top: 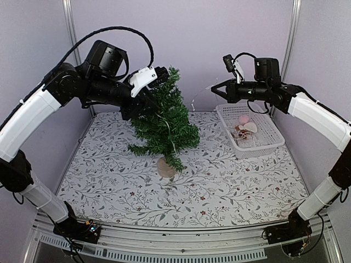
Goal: Decorate the small christmas tree
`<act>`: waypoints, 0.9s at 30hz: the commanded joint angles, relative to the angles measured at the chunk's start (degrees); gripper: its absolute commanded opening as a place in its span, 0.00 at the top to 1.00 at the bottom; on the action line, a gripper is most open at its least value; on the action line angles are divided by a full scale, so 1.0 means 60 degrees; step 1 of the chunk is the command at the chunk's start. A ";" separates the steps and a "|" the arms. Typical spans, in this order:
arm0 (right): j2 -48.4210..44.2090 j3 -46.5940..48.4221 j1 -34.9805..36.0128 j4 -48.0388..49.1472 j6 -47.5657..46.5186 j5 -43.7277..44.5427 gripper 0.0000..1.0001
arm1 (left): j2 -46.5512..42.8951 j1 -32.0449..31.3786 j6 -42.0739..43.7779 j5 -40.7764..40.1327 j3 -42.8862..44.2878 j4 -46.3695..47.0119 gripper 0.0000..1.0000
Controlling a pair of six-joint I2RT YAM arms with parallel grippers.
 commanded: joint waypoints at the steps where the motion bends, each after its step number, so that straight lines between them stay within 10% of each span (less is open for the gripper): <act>1: -0.0265 -0.0098 0.0054 0.0210 0.0033 -0.0097 1.00 | 0.0155 0.0173 0.0002 0.0389 -0.0263 0.0457 0.67; 13: -0.0235 -0.0112 0.0056 0.0227 -0.0017 -0.0041 1.00 | -0.0038 0.0262 -0.0346 0.0977 -0.0497 0.0737 1.00; 27: -0.0197 -0.0127 0.0067 0.0285 -0.0018 -0.0026 1.00 | -0.2203 0.0836 -0.2844 0.1068 -0.3212 0.5560 1.00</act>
